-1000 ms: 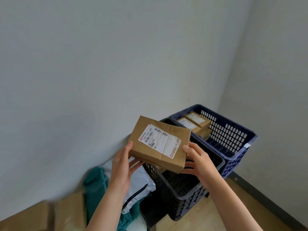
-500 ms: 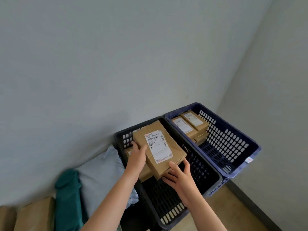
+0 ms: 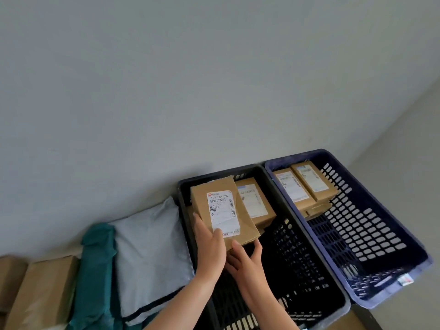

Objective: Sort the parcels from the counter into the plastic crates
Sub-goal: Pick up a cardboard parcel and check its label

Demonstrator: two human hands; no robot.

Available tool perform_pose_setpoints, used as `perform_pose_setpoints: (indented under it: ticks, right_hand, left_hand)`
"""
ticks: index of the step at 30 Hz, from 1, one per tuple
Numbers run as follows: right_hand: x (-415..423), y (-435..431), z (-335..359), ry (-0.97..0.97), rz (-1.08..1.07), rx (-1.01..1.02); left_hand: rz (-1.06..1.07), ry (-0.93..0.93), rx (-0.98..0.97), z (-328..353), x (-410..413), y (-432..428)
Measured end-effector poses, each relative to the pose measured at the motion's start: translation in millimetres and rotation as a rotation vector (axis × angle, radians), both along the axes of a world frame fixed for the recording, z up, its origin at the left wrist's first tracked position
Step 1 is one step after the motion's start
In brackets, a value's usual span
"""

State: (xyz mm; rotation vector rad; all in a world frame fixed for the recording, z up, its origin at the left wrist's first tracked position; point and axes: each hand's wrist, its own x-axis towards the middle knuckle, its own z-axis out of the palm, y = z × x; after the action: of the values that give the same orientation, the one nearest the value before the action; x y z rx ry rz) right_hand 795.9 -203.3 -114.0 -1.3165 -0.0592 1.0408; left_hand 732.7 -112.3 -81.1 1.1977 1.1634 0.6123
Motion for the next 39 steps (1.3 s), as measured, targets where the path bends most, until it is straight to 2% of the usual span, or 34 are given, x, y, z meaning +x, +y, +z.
perform_pose_setpoints:
  ticks: [6, 9, 11, 14, 16, 18, 20, 22, 24, 26, 27, 29, 31, 35, 39]
  right_hand:
    - [14, 19, -34, -0.004, 0.042, -0.116]
    - [27, 23, -44, -0.09, 0.136, -0.257]
    - [39, 29, -46, -0.225, 0.212, -0.362]
    - [55, 40, -41, -0.418, 0.376, -0.478]
    - [65, 43, -42, -0.422, 0.455, -0.488]
    - [77, 39, -43, -0.46, 0.57, -0.511]
    - [92, 28, -29, -0.632, 0.715, -0.517]
    - [114, 16, -10, -0.925, 0.713, -0.421]
    - [141, 11, 5, -1.223, 0.552, -0.254]
    - [168, 18, 2, -1.445, 0.537, -0.225]
    - [180, 24, -4, -1.479, 0.61, -0.284]
    - [190, 34, -14, -1.407, 0.784, -0.433]
    - [188, 39, -18, -1.407, 0.885, -0.467]
    - [173, 43, -24, -1.506, 0.931, -0.457]
    - [173, 44, -35, -1.479, 0.932, -0.435]
  left_hand:
    - [0.013, 0.143, -0.121, -22, 28, 25]
    - [0.014, 0.231, -0.146, -38, 41, 31]
    - [0.02, 0.257, -0.143, -44, 48, 35]
    - [0.053, 0.285, -0.09, -50, 55, 42]
    - [0.066, 0.331, -0.032, -55, 58, 44]
    - [0.049, 0.424, 0.114, -52, 60, 36]
    - [-0.057, 0.593, 0.318, -49, 58, 23]
    - [-0.219, 0.751, 0.514, -50, 53, 17]
    - [-0.348, 0.872, 0.59, -51, 52, 19]
    - [-0.416, 0.924, 0.565, -51, 53, 22]
    - [-0.438, 0.949, 0.549, -51, 55, 23]
    - [-0.433, 0.987, 0.52, -49, 56, 21]
    - [-0.388, 0.99, 0.45, -44, 54, 17]
    - [-0.329, 1.009, 0.406, -47, 52, 10]
    - [-0.299, 1.08, 0.562, -63, 57, 11]
